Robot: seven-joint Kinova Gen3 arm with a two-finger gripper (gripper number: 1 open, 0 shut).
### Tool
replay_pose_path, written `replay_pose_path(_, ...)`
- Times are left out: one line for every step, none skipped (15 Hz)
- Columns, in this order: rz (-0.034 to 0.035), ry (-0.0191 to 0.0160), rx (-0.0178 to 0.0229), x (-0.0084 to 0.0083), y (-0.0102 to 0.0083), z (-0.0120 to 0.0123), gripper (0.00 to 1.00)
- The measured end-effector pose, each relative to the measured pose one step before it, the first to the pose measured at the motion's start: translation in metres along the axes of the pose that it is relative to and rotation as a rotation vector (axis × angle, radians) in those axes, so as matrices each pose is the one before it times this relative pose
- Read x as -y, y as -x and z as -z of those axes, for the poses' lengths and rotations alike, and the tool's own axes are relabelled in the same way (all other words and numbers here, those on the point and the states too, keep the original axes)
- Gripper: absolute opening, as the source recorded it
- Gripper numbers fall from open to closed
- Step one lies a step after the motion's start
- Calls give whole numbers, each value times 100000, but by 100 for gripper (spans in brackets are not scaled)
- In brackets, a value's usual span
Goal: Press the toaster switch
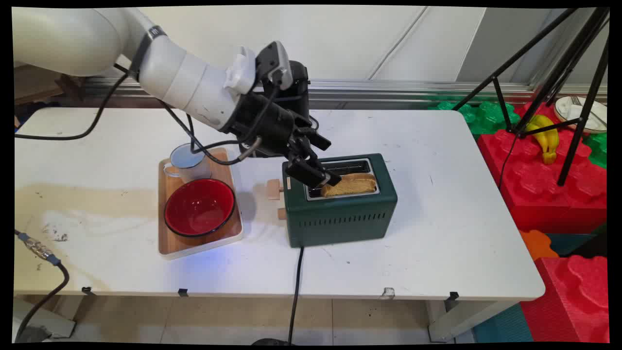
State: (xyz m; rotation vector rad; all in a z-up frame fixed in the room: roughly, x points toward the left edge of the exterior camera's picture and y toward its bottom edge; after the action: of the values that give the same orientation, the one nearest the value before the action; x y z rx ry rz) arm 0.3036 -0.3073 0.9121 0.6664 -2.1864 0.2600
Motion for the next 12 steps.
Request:
replay_pose_path(1,-252,-290,-96,29,464,100)
replay_pose_path(-81,-176,-203,-101,45,442,100)
replay_pose_path(-112,-152,-236,-72,40,405,100)
replay_pose_path(-274,-246,-360,-123,97,823,100)
replay_pose_path(-313,-133,-162,-58,74,579,100)
replay_pose_path(-323,-177,-200,-44,91,553,100)
replay_pose_path(-390,-141,-145,-33,84,581,100)
replay_pose_path(-438,-142,-218,-10,80,584,100)
replay_pose_path(-285,-144,-174,-4,97,624,100)
replay_pose_path(-172,-186,-290,4,104,629,100)
replay_pose_path(-118,-82,-175,12,110,618,100)
replay_pose_path(-96,-100,-290,23,120,687,100)
